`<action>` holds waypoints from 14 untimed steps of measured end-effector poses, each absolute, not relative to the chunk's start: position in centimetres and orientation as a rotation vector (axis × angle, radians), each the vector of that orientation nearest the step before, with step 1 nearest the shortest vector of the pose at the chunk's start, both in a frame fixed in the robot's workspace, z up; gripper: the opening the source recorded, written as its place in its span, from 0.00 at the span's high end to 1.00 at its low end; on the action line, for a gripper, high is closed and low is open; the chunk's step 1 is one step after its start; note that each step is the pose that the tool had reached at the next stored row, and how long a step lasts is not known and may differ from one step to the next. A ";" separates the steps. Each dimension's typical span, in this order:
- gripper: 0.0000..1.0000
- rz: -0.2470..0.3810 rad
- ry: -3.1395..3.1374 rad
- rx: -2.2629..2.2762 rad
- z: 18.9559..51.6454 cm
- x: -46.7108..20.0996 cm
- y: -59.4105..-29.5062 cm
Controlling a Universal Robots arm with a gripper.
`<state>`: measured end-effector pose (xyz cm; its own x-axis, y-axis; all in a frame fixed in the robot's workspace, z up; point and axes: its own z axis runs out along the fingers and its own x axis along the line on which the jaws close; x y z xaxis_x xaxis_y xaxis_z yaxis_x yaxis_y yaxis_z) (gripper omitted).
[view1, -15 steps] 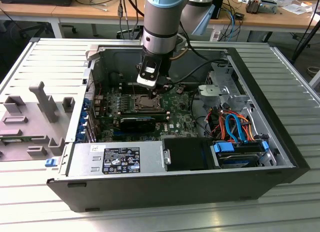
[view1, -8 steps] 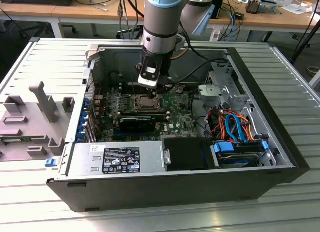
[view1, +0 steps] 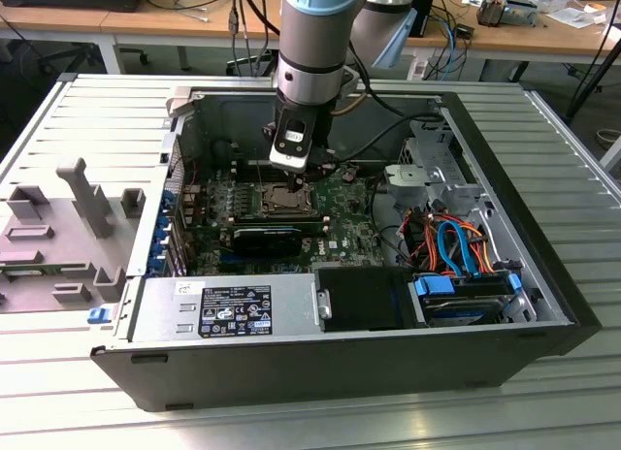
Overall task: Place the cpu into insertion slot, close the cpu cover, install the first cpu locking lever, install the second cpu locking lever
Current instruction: 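Install the first cpu locking lever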
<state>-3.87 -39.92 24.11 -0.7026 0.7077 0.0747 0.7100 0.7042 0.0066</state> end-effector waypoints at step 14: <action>0.89 -0.051 -2.864 -1.116 24.1 -3.9 -39.9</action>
